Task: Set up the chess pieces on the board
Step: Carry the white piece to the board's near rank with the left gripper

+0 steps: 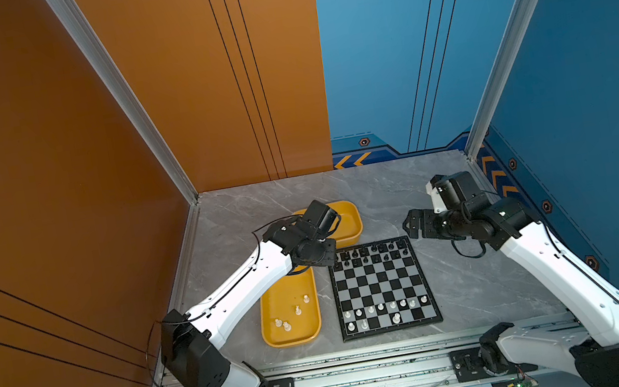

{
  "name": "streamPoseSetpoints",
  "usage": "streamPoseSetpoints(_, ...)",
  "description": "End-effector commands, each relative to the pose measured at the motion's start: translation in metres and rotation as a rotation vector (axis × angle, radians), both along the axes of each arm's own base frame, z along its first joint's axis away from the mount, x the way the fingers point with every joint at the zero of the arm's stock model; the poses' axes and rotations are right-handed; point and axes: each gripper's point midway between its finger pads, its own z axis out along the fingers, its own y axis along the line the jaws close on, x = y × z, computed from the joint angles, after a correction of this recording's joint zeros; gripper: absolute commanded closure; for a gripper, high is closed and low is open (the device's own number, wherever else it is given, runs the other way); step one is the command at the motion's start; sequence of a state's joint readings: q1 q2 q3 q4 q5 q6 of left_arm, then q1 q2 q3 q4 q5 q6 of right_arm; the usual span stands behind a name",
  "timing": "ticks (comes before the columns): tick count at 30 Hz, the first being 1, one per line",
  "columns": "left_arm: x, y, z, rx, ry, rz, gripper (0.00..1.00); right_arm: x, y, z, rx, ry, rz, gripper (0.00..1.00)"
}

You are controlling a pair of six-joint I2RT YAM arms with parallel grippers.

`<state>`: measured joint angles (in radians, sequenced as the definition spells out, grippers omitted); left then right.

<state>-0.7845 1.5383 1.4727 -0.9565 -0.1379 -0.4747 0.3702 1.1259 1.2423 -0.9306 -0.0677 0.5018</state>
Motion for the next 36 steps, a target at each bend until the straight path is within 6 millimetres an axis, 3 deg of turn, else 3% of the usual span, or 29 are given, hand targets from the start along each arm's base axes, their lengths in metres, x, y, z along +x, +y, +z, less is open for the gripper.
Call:
streamPoseSetpoints(1, -0.015, -0.023, 0.004, 0.061, 0.01, -0.084, 0.96, -0.03, -0.029, -0.007, -0.048, 0.042, -0.066, 0.0)
streamPoseSetpoints(5, -0.031, -0.067, 0.007, 0.068, -0.002, -0.207, 0.96, -0.058, -0.058, -0.008, -0.074, 0.046, -0.139, 0.0)
streamPoseSetpoints(10, -0.054, -0.117, -0.006, 0.09, 0.009, -0.365, 0.97, -0.087, -0.087, -0.015, -0.086, 0.087, -0.234, 0.0)
streamPoseSetpoints(18, -0.096, -0.166, -0.038, 0.124, 0.06, -0.539, 0.97, -0.107, -0.099, -0.019, -0.077, 0.124, -0.265, 0.0)
streamPoseSetpoints(26, -0.13, -0.193, -0.065, 0.098, 0.153, -0.657, 0.97, -0.104, -0.098, -0.022, -0.059, 0.153, -0.255, 0.0)
streamPoseSetpoints(36, -0.137, -0.201, -0.09, 0.071, 0.176, -0.666, 0.97, -0.111, -0.094, -0.034, -0.025, 0.185, -0.262, 0.0)
